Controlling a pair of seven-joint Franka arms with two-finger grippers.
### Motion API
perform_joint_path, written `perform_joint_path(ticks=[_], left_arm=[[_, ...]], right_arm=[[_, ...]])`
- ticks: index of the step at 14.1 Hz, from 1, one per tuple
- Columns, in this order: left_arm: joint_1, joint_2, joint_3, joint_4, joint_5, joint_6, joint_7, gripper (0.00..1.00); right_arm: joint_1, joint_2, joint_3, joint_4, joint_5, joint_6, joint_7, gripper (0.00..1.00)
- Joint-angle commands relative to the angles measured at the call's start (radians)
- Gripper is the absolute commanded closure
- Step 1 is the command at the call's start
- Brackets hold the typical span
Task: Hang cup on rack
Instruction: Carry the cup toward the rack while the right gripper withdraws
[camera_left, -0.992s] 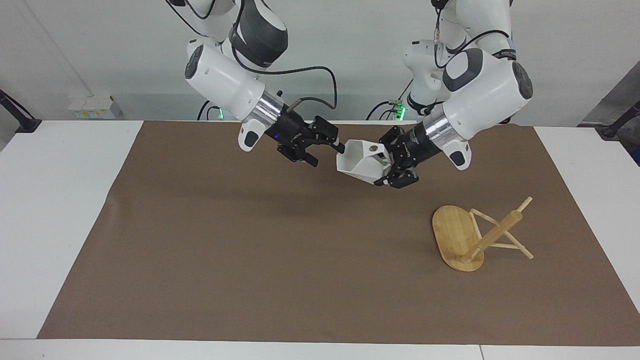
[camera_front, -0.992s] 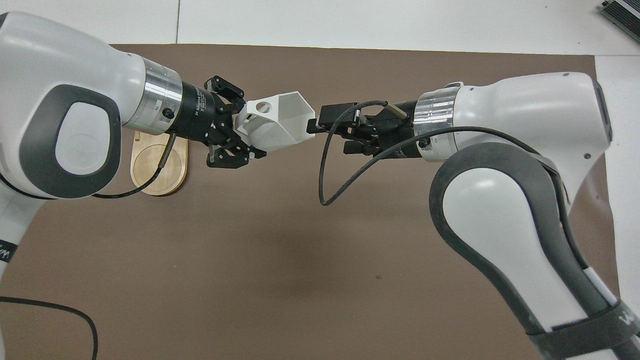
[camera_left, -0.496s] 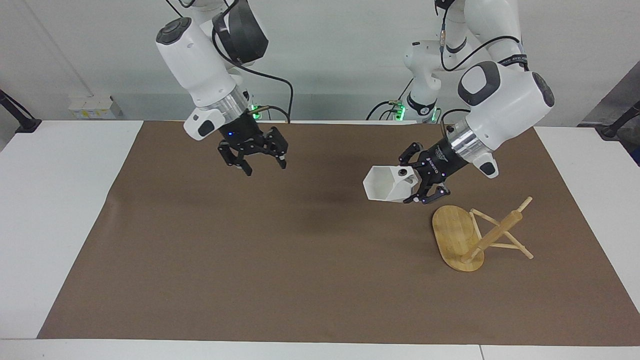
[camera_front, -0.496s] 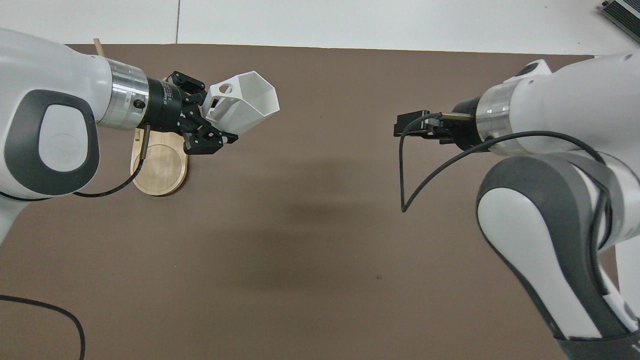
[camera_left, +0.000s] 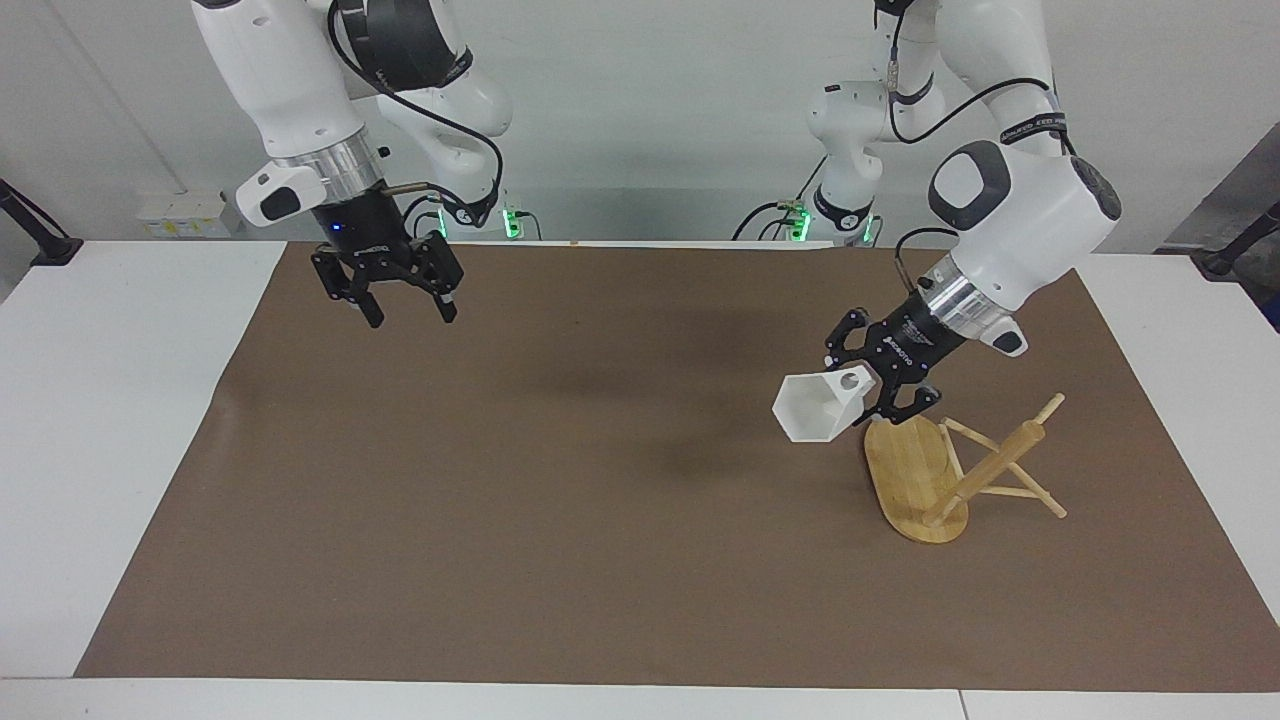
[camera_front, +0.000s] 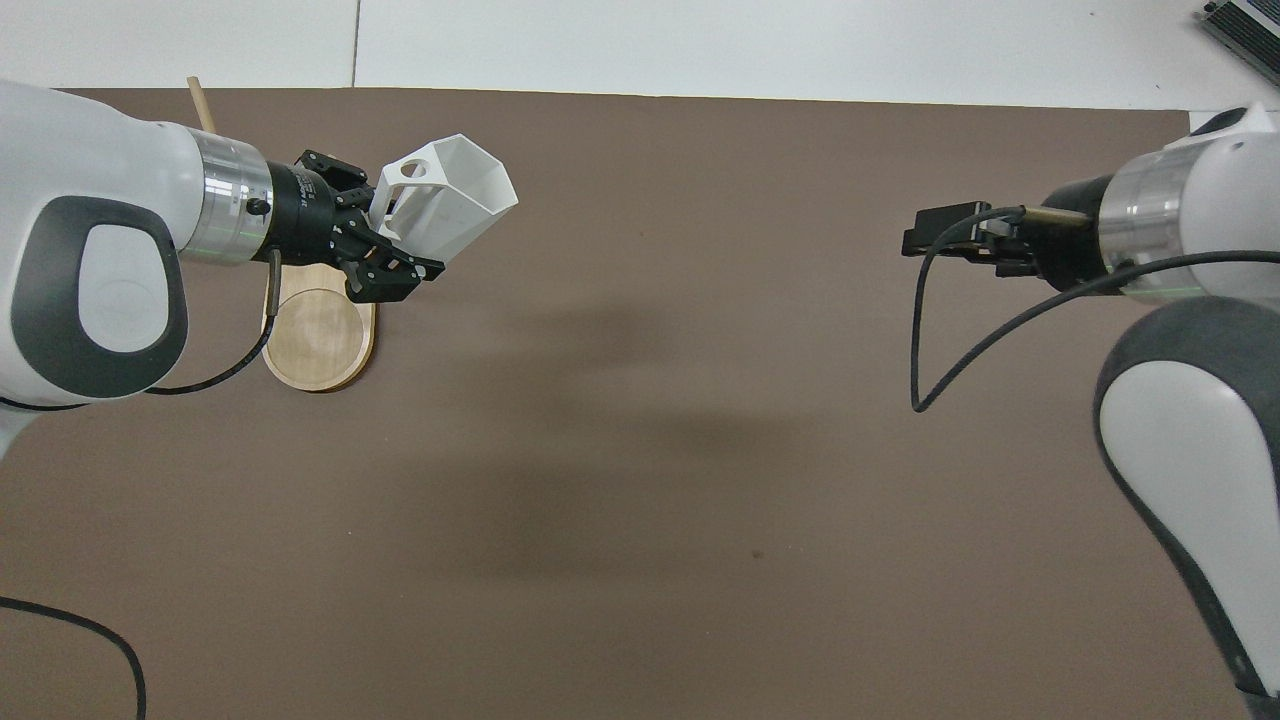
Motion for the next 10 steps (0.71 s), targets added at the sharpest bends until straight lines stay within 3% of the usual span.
perform_joint_path(ticks=[1, 6, 10], left_arm=[[0.019, -0.047, 0.001, -0.069, 0.055, 0.036, -0.129, 1.0], [0.071, -0.049, 0.006, -0.07, 0.055, 0.031, -0.202, 1.0], [0.093, -0.05, 0.006, -0.07, 0.055, 0.034, -0.26, 1.0]], right_arm=[[-0.048, -0.008, -0.016, 0.002, -0.04, -0.012, -0.1, 0.0], [-0.059, -0.012, -0.111, 0.004, -0.095, -0.073, -0.198, 0.0], [-0.058, -0.012, -0.116, 0.041, -0.143, -0.199, -0.2, 0.0]])
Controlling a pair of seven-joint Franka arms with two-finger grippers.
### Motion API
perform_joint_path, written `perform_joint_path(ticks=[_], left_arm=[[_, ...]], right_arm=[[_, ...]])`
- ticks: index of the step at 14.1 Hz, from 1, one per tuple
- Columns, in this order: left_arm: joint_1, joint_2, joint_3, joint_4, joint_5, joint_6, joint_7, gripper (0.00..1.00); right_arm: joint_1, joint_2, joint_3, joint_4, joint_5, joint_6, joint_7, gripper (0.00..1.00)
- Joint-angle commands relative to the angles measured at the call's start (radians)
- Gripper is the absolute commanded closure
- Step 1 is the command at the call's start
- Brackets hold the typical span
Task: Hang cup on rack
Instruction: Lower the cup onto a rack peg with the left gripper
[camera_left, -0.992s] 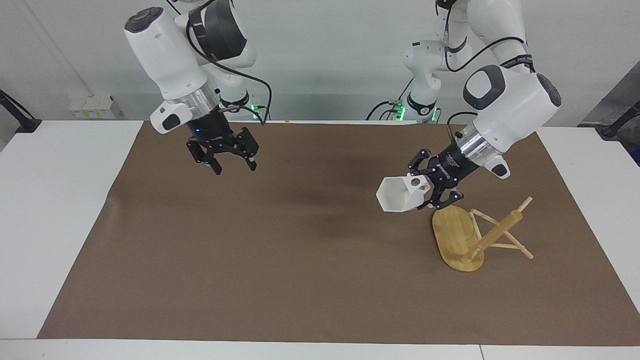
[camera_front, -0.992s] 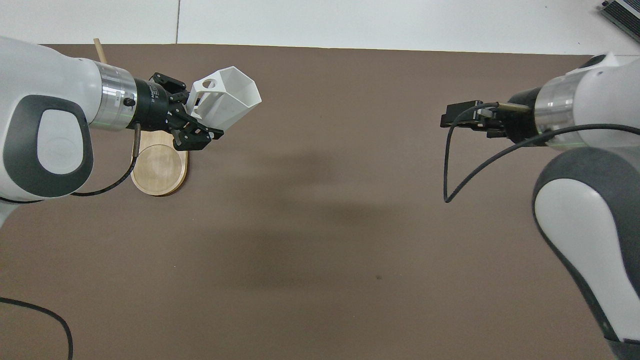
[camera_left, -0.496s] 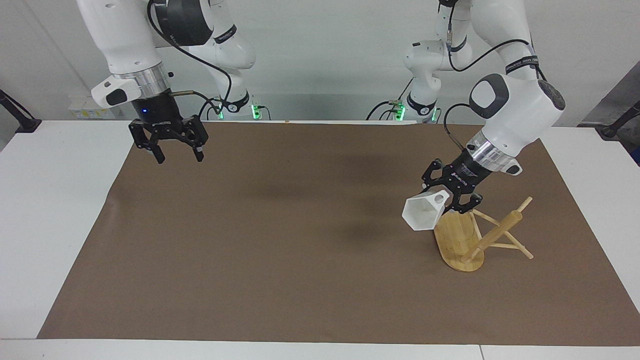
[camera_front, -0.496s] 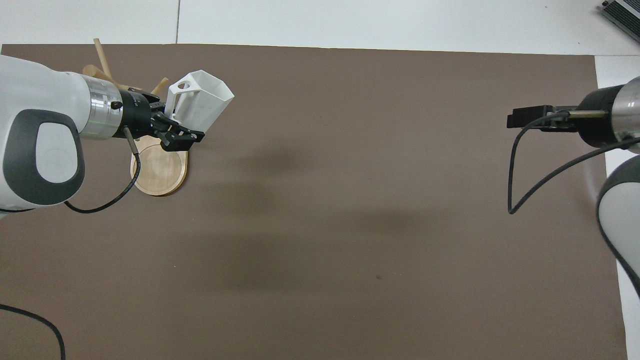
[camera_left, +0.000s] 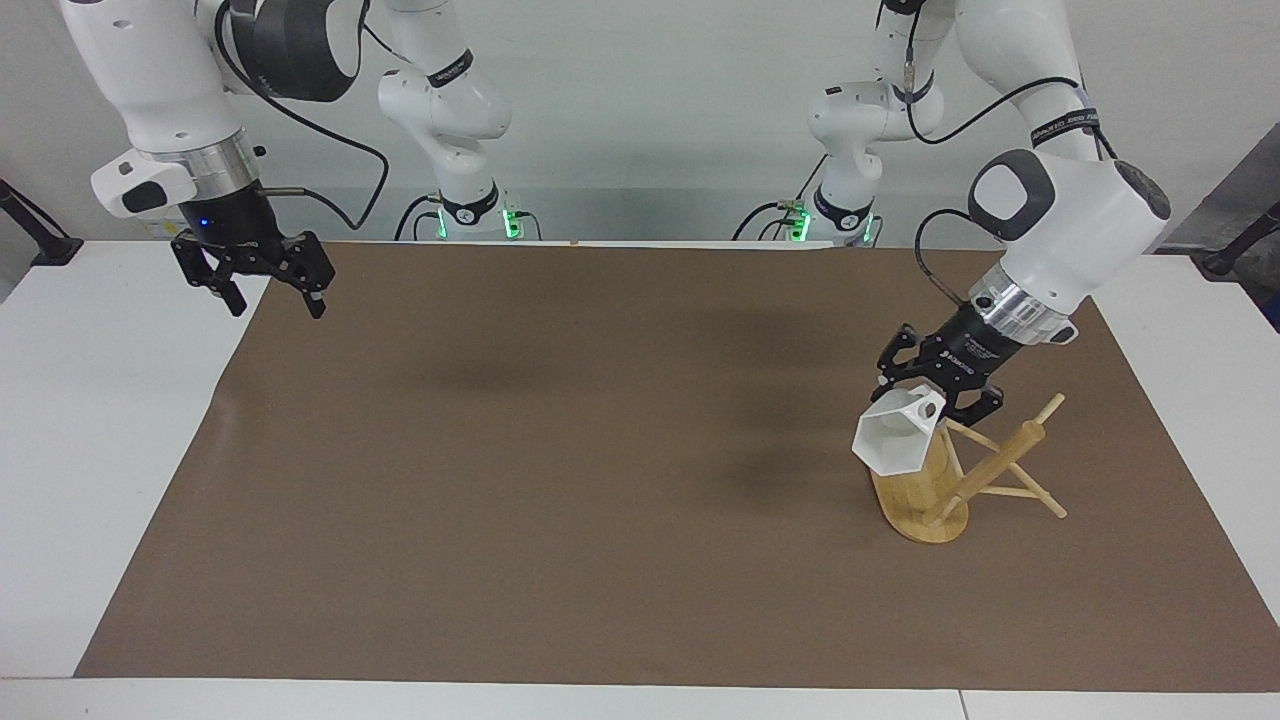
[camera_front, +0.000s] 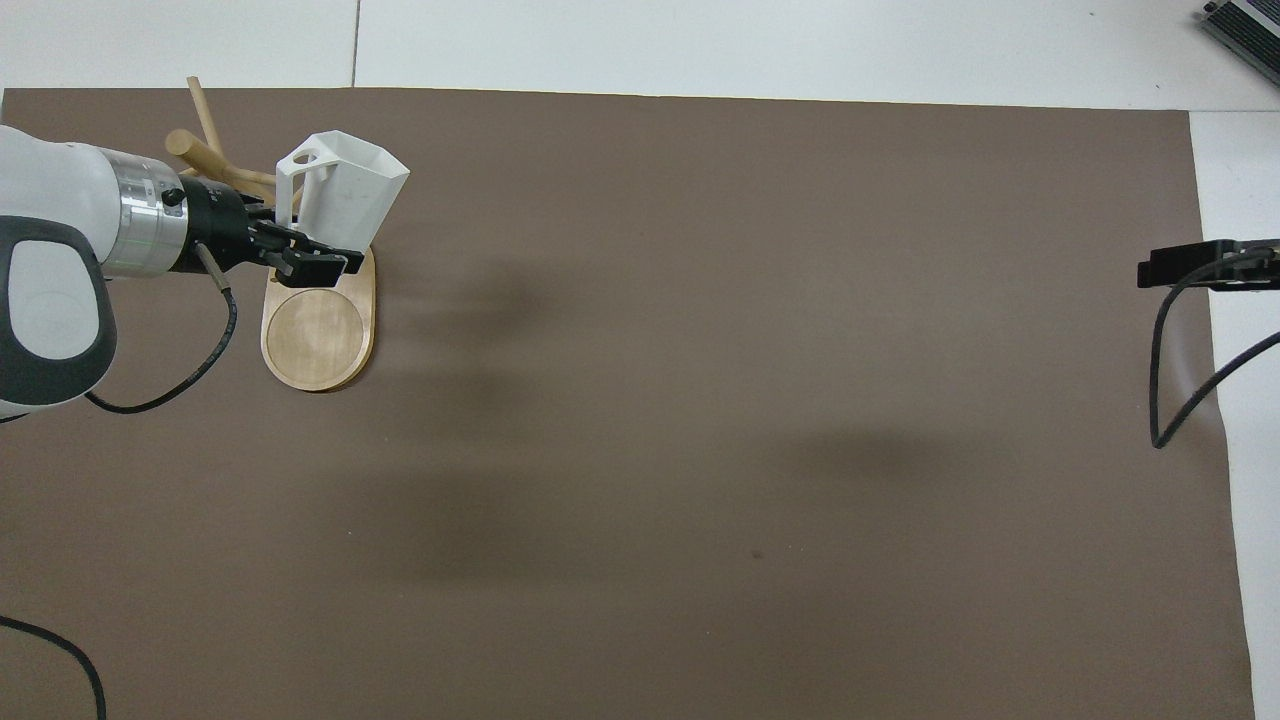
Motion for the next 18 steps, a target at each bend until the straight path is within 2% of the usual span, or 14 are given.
perform_joint_path(ticks=[1, 3, 11, 15, 18], left_arm=[[0.021, -0.038, -0.006, -0.042, 0.017, 0.021, -0.07, 1.0], [0.026, -0.038, -0.006, -0.044, 0.017, 0.023, -0.093, 1.0], [0.043, -0.039, -0.006, -0.044, 0.017, 0.004, -0.204, 1.0], [0.041, -0.045, -0.006, -0.045, 0.055, -0.033, -0.362, 1.0], [0.041, -0.067, -0.006, -0.087, 0.064, -0.025, -0.399, 1.0]], right_arm=[[-0.008, -0.007, 0.01, 0.032, -0.025, -0.087, -0.015, 0.0], [-0.009, -0.006, 0.009, 0.054, -0.009, -0.144, -0.015, 0.0], [0.006, -0.026, 0.006, 0.045, 0.0, -0.138, -0.012, 0.0], [0.002, -0.027, 0.006, 0.042, 0.0, -0.147, -0.012, 0.0], [0.005, -0.027, 0.006, 0.042, 0.0, -0.147, -0.012, 0.0]])
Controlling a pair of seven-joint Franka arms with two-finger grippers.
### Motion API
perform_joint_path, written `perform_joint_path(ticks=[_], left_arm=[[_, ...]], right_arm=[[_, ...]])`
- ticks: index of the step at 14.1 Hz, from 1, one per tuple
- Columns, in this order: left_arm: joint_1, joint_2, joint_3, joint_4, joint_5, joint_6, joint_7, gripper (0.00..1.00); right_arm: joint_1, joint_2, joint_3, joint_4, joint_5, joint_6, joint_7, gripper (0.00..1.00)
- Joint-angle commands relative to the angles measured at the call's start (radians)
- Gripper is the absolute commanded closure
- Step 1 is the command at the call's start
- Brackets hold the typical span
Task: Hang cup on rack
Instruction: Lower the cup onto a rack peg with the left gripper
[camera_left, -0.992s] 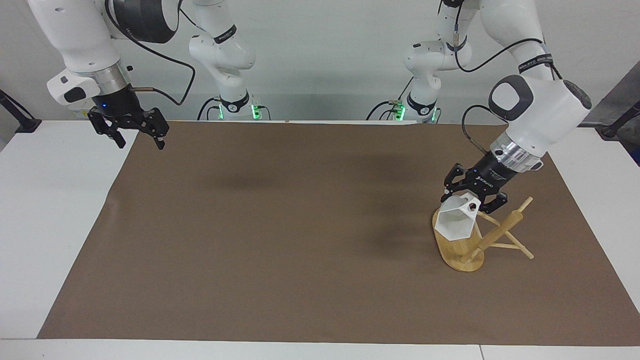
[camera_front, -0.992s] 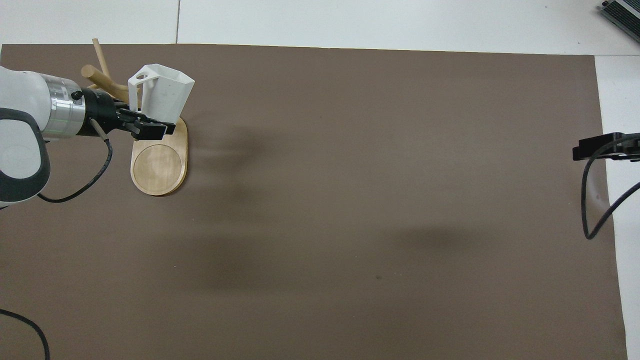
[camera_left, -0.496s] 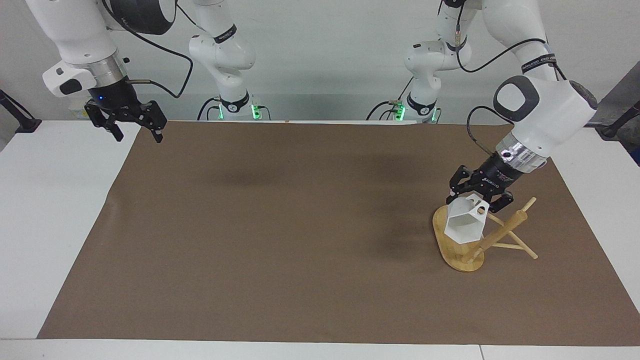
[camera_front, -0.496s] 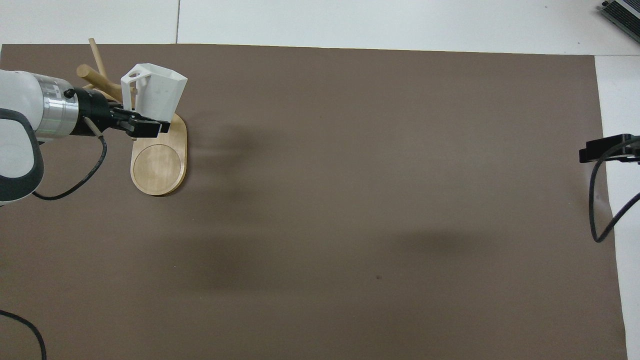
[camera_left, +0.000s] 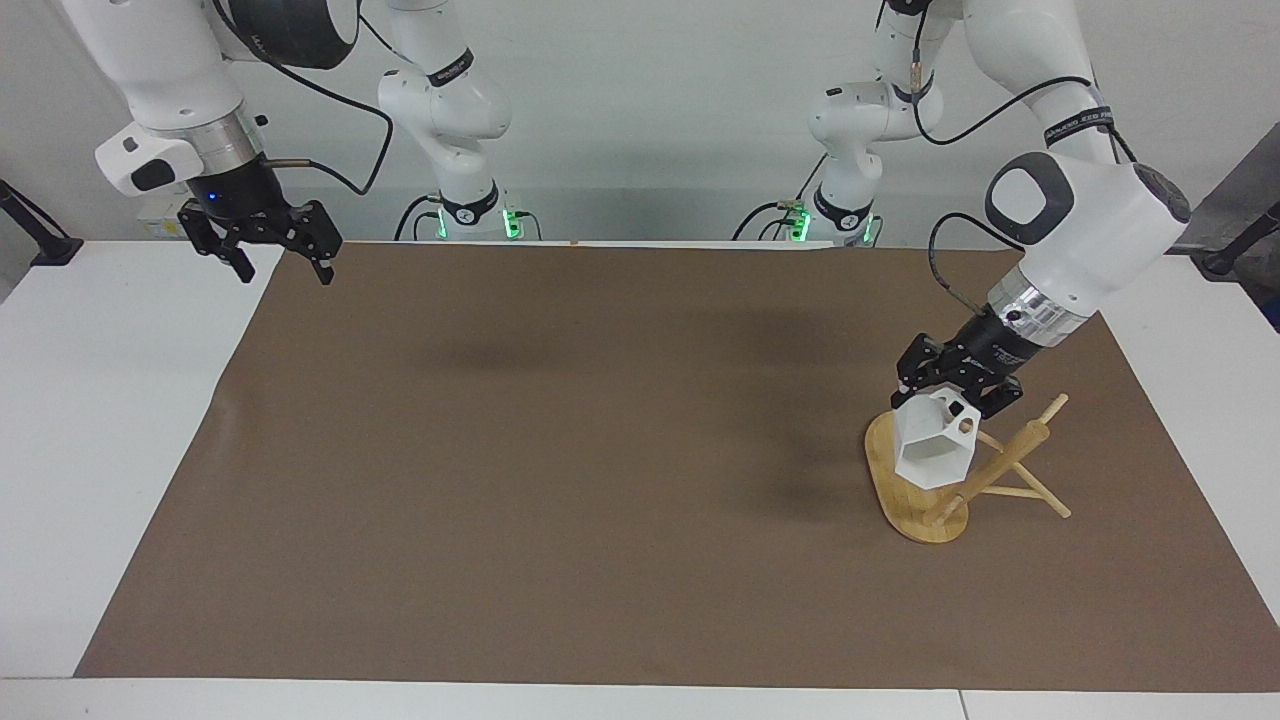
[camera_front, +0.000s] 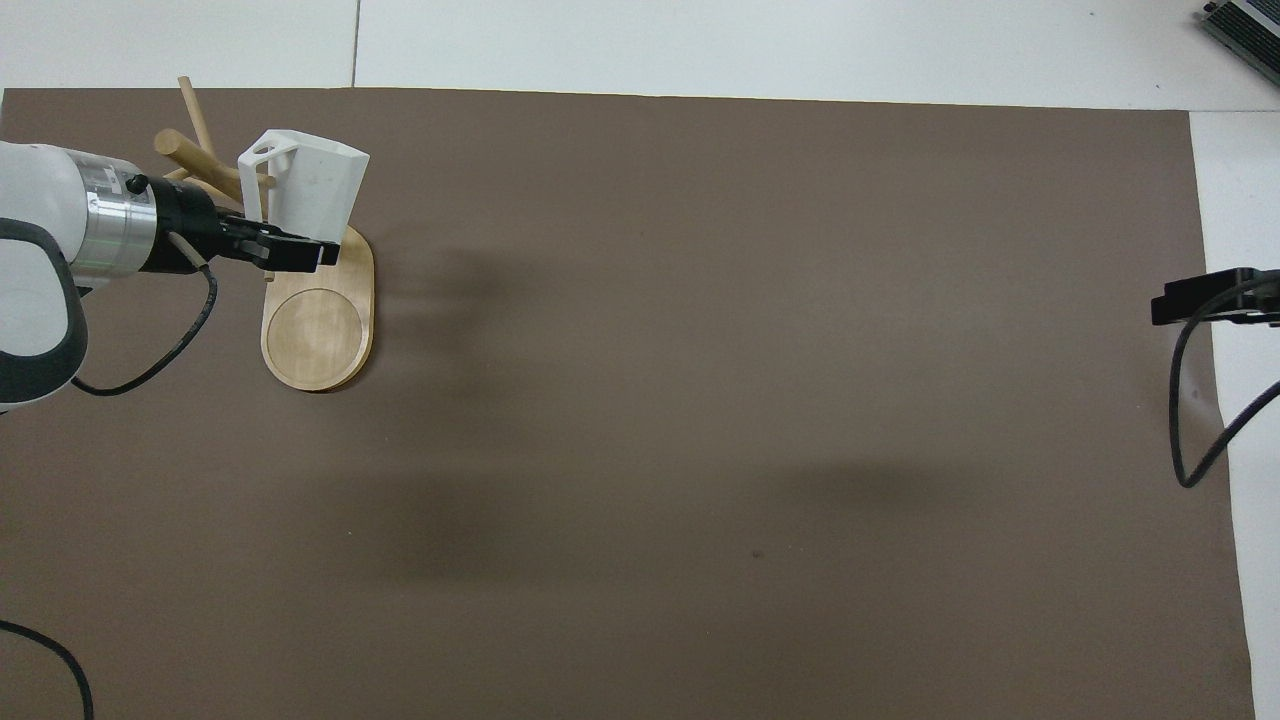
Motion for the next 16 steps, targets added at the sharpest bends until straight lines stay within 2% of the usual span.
perform_joint_path(ticks=[1, 5, 6, 7, 9, 12, 16], left_arm=[[0.01, -0.06, -0.005, -0.069, 0.032, -0.002, -0.125, 1.0], [0.012, -0.062, -0.005, -0.069, 0.087, -0.008, -0.172, 1.0], [0.014, -0.06, -0.005, -0.066, 0.087, -0.008, -0.164, 0.62], [0.02, -0.06, -0.005, -0.061, 0.087, -0.011, -0.156, 0.43], [0.026, -0.06, -0.005, -0.06, 0.096, -0.017, -0.147, 0.29], [0.03, -0.06, -0.005, -0.04, 0.113, -0.05, -0.147, 0.16], [0.027, -0.092, -0.007, -0.02, 0.152, -0.123, -0.086, 0.13]], right_arm=[[-0.005, -0.015, 0.003, -0.009, 0.002, -0.013, -0.012, 0.0], [-0.005, -0.017, 0.003, -0.009, 0.002, -0.013, -0.012, 0.0], [-0.005, -0.015, 0.003, -0.009, 0.002, -0.013, -0.012, 0.0], [-0.005, -0.015, 0.003, -0.009, 0.002, -0.013, -0.012, 0.0], [-0.005, -0.015, 0.002, -0.009, 0.002, -0.013, -0.012, 0.0], [-0.005, -0.017, 0.003, -0.009, 0.002, -0.013, -0.012, 0.0], [-0.005, -0.018, 0.003, -0.009, 0.002, -0.013, -0.012, 0.0]])
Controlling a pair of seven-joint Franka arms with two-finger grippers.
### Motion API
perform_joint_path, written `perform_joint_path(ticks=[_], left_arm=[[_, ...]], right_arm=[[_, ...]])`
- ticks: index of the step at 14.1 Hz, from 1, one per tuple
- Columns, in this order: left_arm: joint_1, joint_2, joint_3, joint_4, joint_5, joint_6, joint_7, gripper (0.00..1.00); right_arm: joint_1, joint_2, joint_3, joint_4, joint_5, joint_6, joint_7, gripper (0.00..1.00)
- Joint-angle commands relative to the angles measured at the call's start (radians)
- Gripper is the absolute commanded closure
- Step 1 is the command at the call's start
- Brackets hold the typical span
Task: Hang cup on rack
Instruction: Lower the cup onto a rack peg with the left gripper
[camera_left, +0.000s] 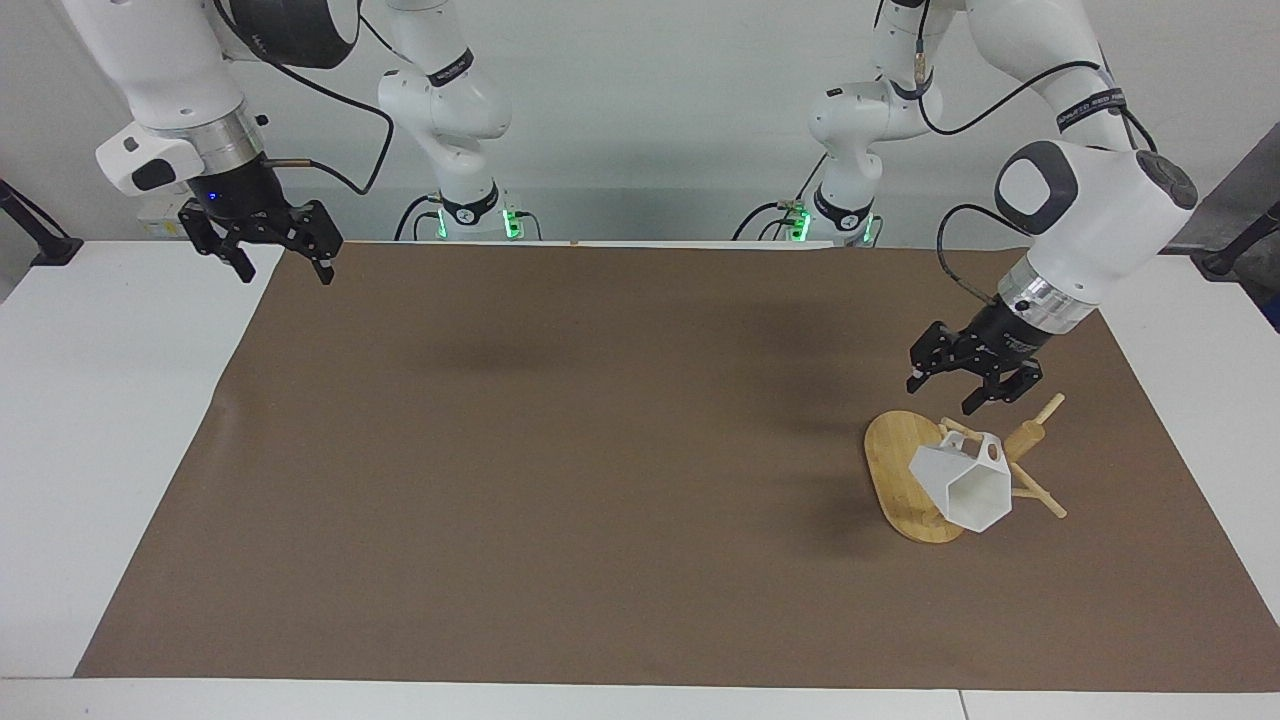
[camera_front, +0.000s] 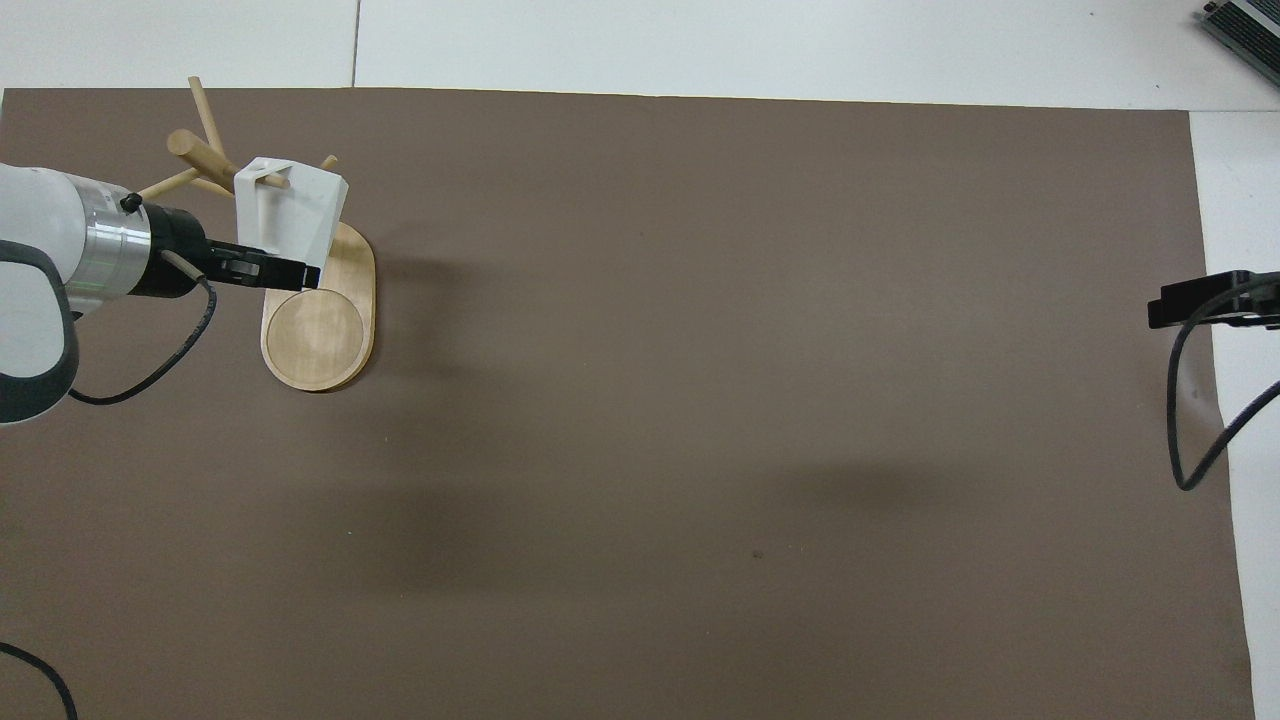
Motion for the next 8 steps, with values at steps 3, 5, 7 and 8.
perform_joint_path(ticks=[3, 5, 7, 8], left_arm=[[0.005, -0.092, -0.014, 0.0, 0.044, -0.118, 0.06, 0.1], [-0.007, -0.12, -0.015, -0.001, 0.044, -0.156, 0.196, 0.06], [-0.01, -0.132, -0.023, 0.0, 0.044, -0.168, 0.299, 0.0], [-0.01, -0.139, -0.025, 0.0, 0.044, -0.173, 0.369, 0.0]], right_arm=[[-0.005, -0.017, 0.003, -0.009, 0.002, -0.013, -0.012, 0.0], [-0.005, -0.017, 0.003, -0.009, 0.002, -0.013, -0.012, 0.0], [-0.006, -0.017, 0.003, -0.009, 0.002, -0.013, -0.012, 0.0], [-0.005, -0.017, 0.003, -0.009, 0.002, -0.013, -0.012, 0.0]])
